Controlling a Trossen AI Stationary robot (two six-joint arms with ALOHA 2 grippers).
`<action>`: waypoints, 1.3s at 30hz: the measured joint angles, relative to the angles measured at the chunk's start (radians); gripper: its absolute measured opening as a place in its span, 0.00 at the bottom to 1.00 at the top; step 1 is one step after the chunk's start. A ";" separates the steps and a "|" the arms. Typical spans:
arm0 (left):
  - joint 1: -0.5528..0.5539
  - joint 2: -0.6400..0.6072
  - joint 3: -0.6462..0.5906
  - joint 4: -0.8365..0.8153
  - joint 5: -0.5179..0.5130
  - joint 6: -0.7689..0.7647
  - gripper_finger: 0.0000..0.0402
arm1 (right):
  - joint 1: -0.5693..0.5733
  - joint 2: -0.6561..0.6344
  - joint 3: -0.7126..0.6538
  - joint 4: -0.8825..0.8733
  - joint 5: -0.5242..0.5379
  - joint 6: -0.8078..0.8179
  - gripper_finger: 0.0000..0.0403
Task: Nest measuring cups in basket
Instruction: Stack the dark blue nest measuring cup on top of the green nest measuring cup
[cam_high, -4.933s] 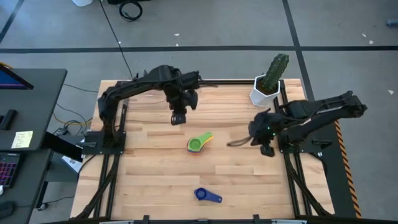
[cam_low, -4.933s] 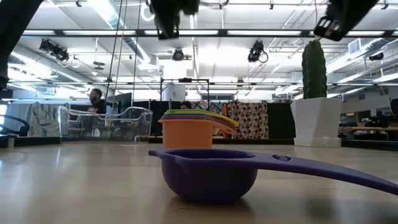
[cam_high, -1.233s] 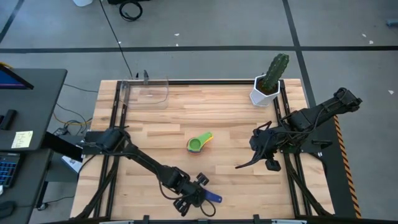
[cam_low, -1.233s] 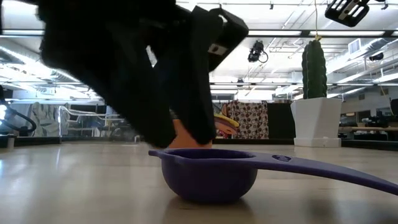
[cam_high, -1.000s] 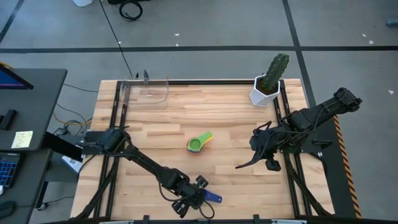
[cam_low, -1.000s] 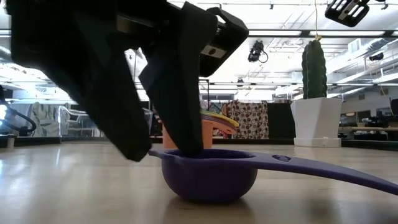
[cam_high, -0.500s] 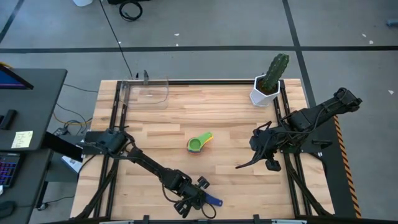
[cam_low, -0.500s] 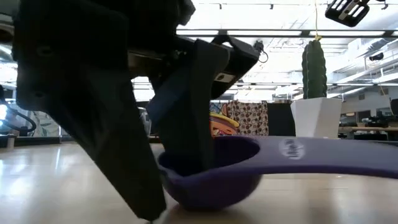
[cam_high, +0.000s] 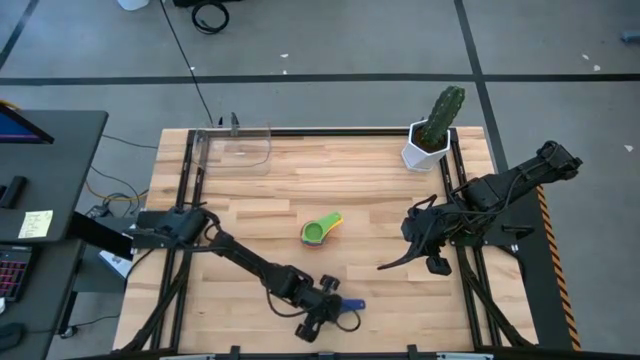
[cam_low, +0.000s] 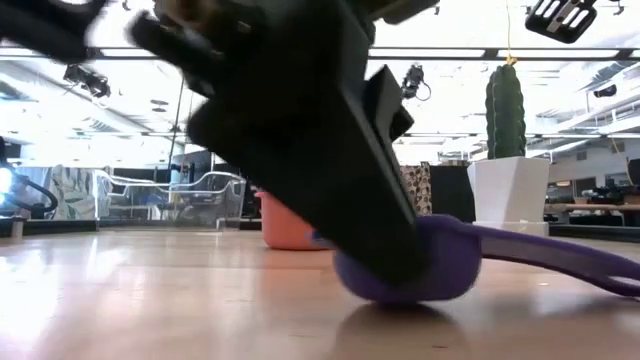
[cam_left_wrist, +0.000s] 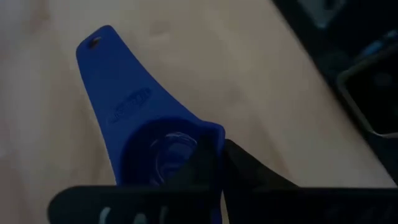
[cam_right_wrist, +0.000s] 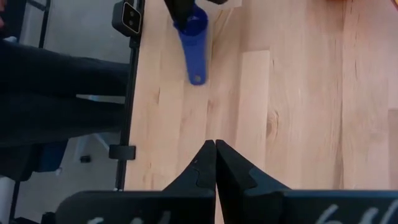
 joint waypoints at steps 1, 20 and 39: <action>0.008 0.000 0.007 -0.004 -0.014 -0.013 0.04 | 0.000 0.000 0.000 0.000 0.000 0.005 0.01; 0.220 -0.044 0.518 -0.914 -0.330 -0.270 0.04 | 0.000 -0.001 0.000 -0.001 -0.001 -0.003 0.01; 0.289 -0.046 0.479 -1.003 -0.293 -0.297 0.04 | 0.000 -0.002 0.000 -0.001 0.000 -0.023 0.01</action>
